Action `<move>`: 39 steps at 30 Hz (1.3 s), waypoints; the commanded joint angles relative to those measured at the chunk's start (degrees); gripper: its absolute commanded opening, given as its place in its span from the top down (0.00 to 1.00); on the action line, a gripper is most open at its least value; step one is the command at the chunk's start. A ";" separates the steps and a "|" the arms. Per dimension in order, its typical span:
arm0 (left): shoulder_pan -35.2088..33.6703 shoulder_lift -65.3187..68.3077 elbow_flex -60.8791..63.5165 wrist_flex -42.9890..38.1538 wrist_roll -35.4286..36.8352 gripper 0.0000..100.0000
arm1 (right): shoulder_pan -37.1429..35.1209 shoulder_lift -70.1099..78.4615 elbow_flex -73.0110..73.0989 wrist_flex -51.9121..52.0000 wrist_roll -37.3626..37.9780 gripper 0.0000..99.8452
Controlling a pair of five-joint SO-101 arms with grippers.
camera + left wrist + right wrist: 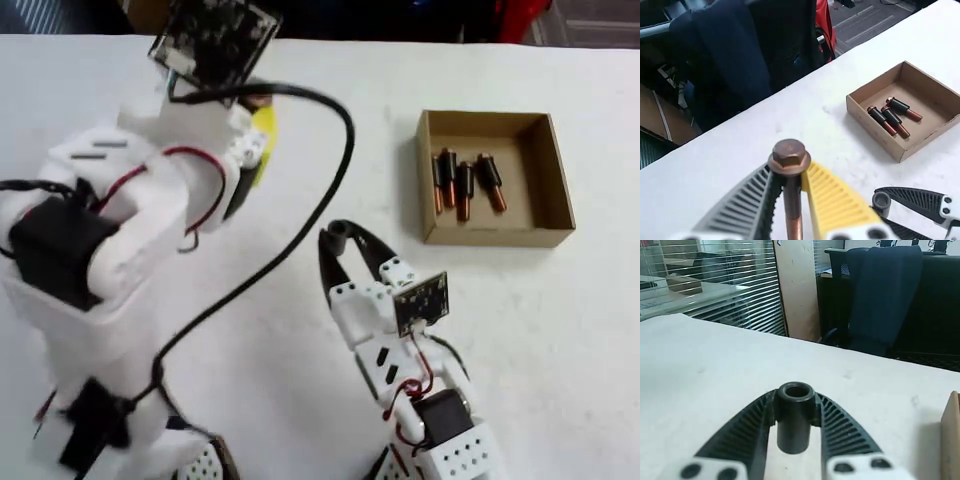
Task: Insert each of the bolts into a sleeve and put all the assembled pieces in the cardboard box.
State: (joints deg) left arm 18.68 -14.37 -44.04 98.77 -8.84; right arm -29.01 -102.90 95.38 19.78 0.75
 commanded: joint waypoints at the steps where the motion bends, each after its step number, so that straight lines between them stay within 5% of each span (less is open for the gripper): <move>1: 0.04 -10.59 12.75 -7.03 0.44 0.98 | 0.22 -0.57 0.26 0.13 -0.44 0.98; 10: 0.13 -28.79 47.65 -28.31 0.44 0.98 | 0.22 -0.57 0.35 0.13 -0.44 0.98; 24: 1.10 -39.52 84.66 -75.25 0.79 0.98 | 0.13 -0.57 0.88 -0.04 -0.44 0.98; 30: 7.87 -39.52 87.30 -80.44 0.97 0.98 | 0.13 -0.57 0.88 0.04 -0.44 0.98; 39: 12.35 -39.96 88.00 -73.49 1.32 0.98 | 0.13 -0.57 0.88 0.04 -0.44 0.98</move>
State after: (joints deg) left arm 29.14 -52.00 45.10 23.08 -8.40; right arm -29.01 -102.90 95.91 19.78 0.75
